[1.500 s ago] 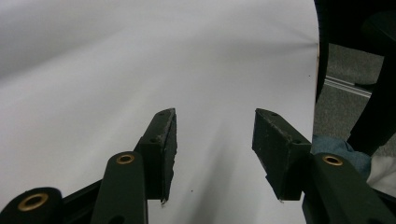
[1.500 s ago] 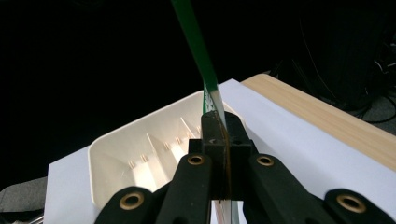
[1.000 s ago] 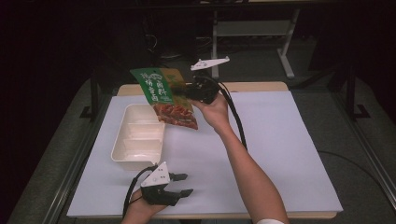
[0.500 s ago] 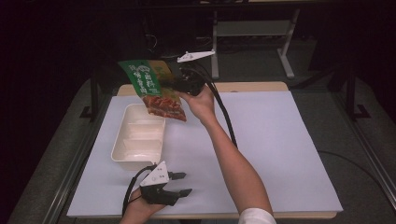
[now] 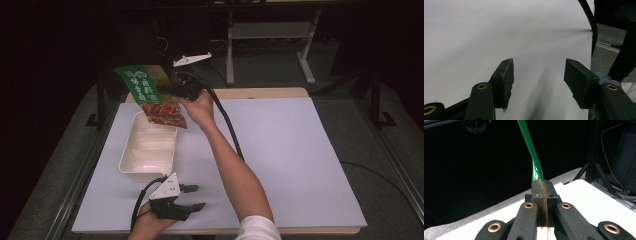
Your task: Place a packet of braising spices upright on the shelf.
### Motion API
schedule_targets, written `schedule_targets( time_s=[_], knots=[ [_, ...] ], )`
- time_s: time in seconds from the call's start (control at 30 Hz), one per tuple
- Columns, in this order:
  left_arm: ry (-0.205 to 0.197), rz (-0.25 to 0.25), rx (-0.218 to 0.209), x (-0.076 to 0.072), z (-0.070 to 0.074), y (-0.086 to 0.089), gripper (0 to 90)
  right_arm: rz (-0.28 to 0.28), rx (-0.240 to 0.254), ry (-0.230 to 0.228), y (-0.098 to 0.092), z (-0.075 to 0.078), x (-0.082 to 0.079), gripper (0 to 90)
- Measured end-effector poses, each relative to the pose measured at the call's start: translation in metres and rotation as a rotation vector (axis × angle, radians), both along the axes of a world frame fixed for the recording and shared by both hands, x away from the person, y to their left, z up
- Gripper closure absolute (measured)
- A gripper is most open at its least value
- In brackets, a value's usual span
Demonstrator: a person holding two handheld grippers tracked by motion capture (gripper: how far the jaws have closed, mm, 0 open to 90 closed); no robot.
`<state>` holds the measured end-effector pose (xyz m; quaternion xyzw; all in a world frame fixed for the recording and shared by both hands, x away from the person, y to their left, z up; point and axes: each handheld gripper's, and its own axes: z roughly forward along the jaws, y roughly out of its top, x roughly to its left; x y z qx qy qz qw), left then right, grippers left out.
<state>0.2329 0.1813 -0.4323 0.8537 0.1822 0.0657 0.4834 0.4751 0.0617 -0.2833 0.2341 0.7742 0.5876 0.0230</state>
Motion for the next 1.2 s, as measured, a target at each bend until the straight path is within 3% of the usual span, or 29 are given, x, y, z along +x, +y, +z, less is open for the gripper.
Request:
schedule_targets(
  time_s=[0.33,0.6,1.0,1.2],
  knots=[
    [-0.002,-0.004,0.007,0.0,0.0,0.0,39.8,0.001,-0.005,0.033,0.019,-0.021,0.009,89.7],
    [0.002,-0.001,0.006,0.0,0.0,0.001,39.4,-0.034,0.025,0.06,0.026,-0.037,0.016,89.7],
    [0.003,-0.001,0.005,0.0,0.0,0.001,39.2,-0.094,0.077,0.091,0.022,-0.053,0.018,89.7],
    [0.004,-0.002,0.005,0.0,0.0,0.0,39.0,-0.115,0.071,0.11,0.023,-0.061,0.02,89.7]
  ],
)
